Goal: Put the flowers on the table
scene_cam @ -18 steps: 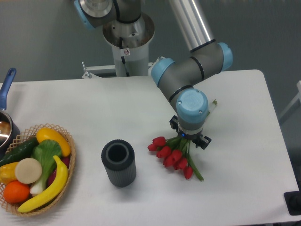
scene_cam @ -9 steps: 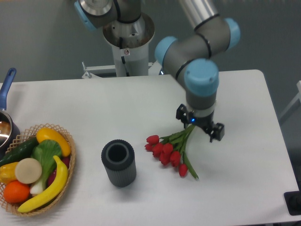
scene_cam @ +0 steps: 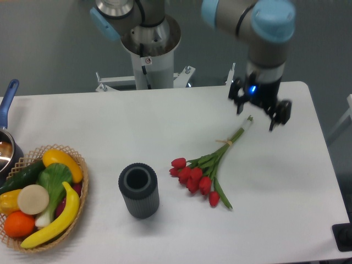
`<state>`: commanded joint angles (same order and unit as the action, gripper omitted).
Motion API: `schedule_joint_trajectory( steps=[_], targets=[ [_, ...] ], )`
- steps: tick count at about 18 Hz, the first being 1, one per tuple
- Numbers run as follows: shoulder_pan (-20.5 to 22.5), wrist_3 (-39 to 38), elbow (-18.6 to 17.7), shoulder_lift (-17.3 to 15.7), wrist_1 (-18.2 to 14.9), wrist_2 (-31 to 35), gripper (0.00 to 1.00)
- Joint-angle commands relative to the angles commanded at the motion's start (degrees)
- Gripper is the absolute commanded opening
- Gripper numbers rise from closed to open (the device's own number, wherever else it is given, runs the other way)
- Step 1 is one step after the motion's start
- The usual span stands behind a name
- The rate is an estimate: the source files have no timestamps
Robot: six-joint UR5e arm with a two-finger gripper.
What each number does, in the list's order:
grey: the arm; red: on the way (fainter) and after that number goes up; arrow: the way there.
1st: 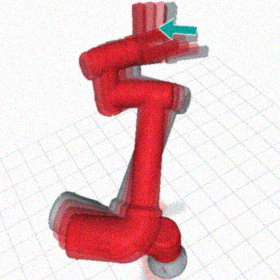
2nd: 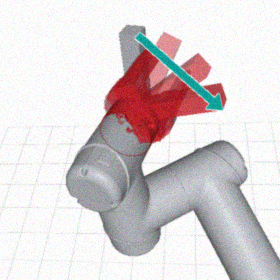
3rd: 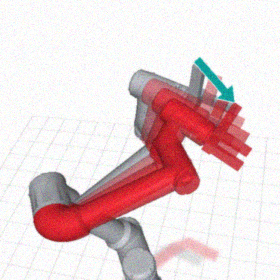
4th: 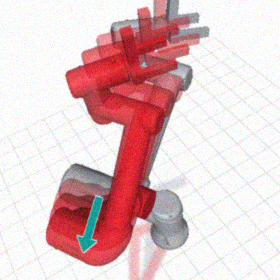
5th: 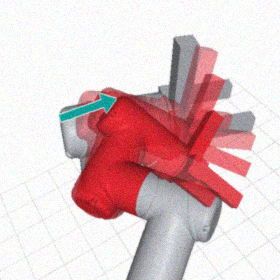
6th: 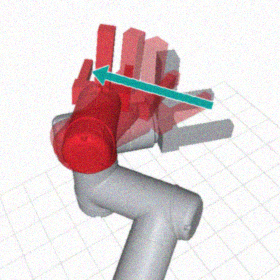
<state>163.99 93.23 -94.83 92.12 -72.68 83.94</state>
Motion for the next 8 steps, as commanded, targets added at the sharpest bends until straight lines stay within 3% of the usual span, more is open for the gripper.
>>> schedule_joint_trajectory(
  steps=[3,8],
  targets=[
    [3.2,4.3,-0.3,-2.0,-1.0,-0.1,1.00],
    [4.4,4.8,-0.4,-2.8,-0.9,-0.4,1.00]
  ],
)
